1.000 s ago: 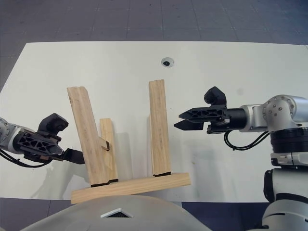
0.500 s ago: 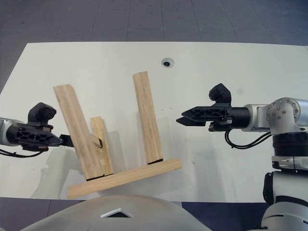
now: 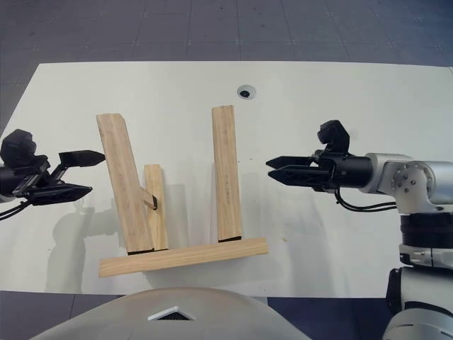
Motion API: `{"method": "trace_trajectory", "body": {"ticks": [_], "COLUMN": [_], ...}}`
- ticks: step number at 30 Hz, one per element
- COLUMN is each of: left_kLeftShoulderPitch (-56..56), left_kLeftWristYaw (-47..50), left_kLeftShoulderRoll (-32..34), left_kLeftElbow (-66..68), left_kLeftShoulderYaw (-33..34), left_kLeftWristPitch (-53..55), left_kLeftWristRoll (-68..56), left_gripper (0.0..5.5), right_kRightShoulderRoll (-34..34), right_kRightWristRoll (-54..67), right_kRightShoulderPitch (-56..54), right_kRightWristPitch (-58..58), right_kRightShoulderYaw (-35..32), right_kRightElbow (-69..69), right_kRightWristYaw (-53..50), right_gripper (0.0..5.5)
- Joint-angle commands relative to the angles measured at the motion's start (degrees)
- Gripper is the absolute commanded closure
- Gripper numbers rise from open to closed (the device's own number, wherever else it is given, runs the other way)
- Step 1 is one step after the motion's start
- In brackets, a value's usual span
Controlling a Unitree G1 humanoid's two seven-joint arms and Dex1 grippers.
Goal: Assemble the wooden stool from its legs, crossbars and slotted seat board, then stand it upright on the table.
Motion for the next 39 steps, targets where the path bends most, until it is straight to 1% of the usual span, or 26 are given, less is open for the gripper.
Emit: {"method": "trace_trajectory", "body": {"ticks": [1, 3, 6, 7, 9, 10, 13, 15, 21, 24, 29, 34, 39], "left_kLeftShoulderPitch": [9.5, 14.0, 22.3, 24.2, 27.9, 30.4, 34.3, 35.9, 36.8, 35.5, 32.1, 31.4, 31.2], "left_kLeftWristYaw": [7.1, 10.5, 3.7, 1.8, -0.8, -1.5, -1.7, -1.7, -1.5, -0.2, 2.1, 5.2, 7.5], "left_kLeftShoulderRoll": [-2.4, -3.2, -4.5, -5.0, -5.3, -4.5, -2.9, -2.3, -4.2, -5.6, -8.8, -9.3, -9.1], "left_kLeftElbow": [-1.8, -2.9, -4.9, -4.1, -2.9, -3.0, -3.8, -3.5, -6.2, -8.1, -12.1, -16.2, -18.8], "left_kLeftShoulderYaw": [7.2, 7.6, 14.3, 16.1, 18.6, 18.7, 17.1, 14.9, 9.2, 7.0, 1.4, -1.7, -3.7], "left_kLeftWristPitch": [-14.1, -21.6, -26.4, -30.0, -36.8, -39.3, -42.1, -44.9, -52.0, -52.2, -51.3, -49.1, -47.2], "left_kLeftWristRoll": [8.9, 15.4, 11.0, 11.0, 9.8, 8.7, 8.6, 10.3, 15.6, 16.5, 17.6, 19.2, 19.7], "left_gripper": [0.0, 0.0, 0.0, 0.0, 0.0, 0.0, 0.0, 0.0, 0.0, 0.0, 0.0, 0.0, 0.0], "right_kRightShoulderRoll": [1.1, 0.9, -1.2, -1.7, -3.0, -3.6, -4.5, -5.0, -6.0, -5.5, -4.8, -5.1, -4.6], "right_kRightWristRoll": [-6.6, -6.1, -8.0, -8.1, -8.8, -9.5, -12.1, -13.5, -16.4, -16.3, -16.9, -16.9, -17.6], "right_kRightShoulderPitch": [9.8, 13.7, 20.4, 22.7, 26.1, 27.9, 31.7, 33.3, 35.2, 35.0, 33.8, 31.9, 29.1], "right_kRightWristPitch": [-17.3, -19.6, -24.3, -25.8, -28.2, -29.6, -34.5, -37.2, -40.5, -40.2, -40.0, -38.8, -38.4], "right_kRightShoulderYaw": [-6.3, -9.2, -11.7, -13.3, -15.7, -16.6, -17.5, -16.8, -13.6, -12.9, -8.9, -4.3, -0.6], "right_kRightElbow": [-5.8, -7.6, -7.8, -7.5, -7.1, -7.3, -7.5, -7.6, -10.6, -13.7, -19.2, -23.0, -23.2], "right_kRightWristYaw": [0.3, 0.7, 4.6, 6.3, 8.8, 10.1, 12.7, 14.5, 16.4, 15.0, 13.0, 11.5, 9.9], "right_gripper": [0.03, 0.03, 0.03, 0.03, 0.03, 0.03, 0.03, 0.03, 0.03, 0.03, 0.03, 0.03, 0.03]}}
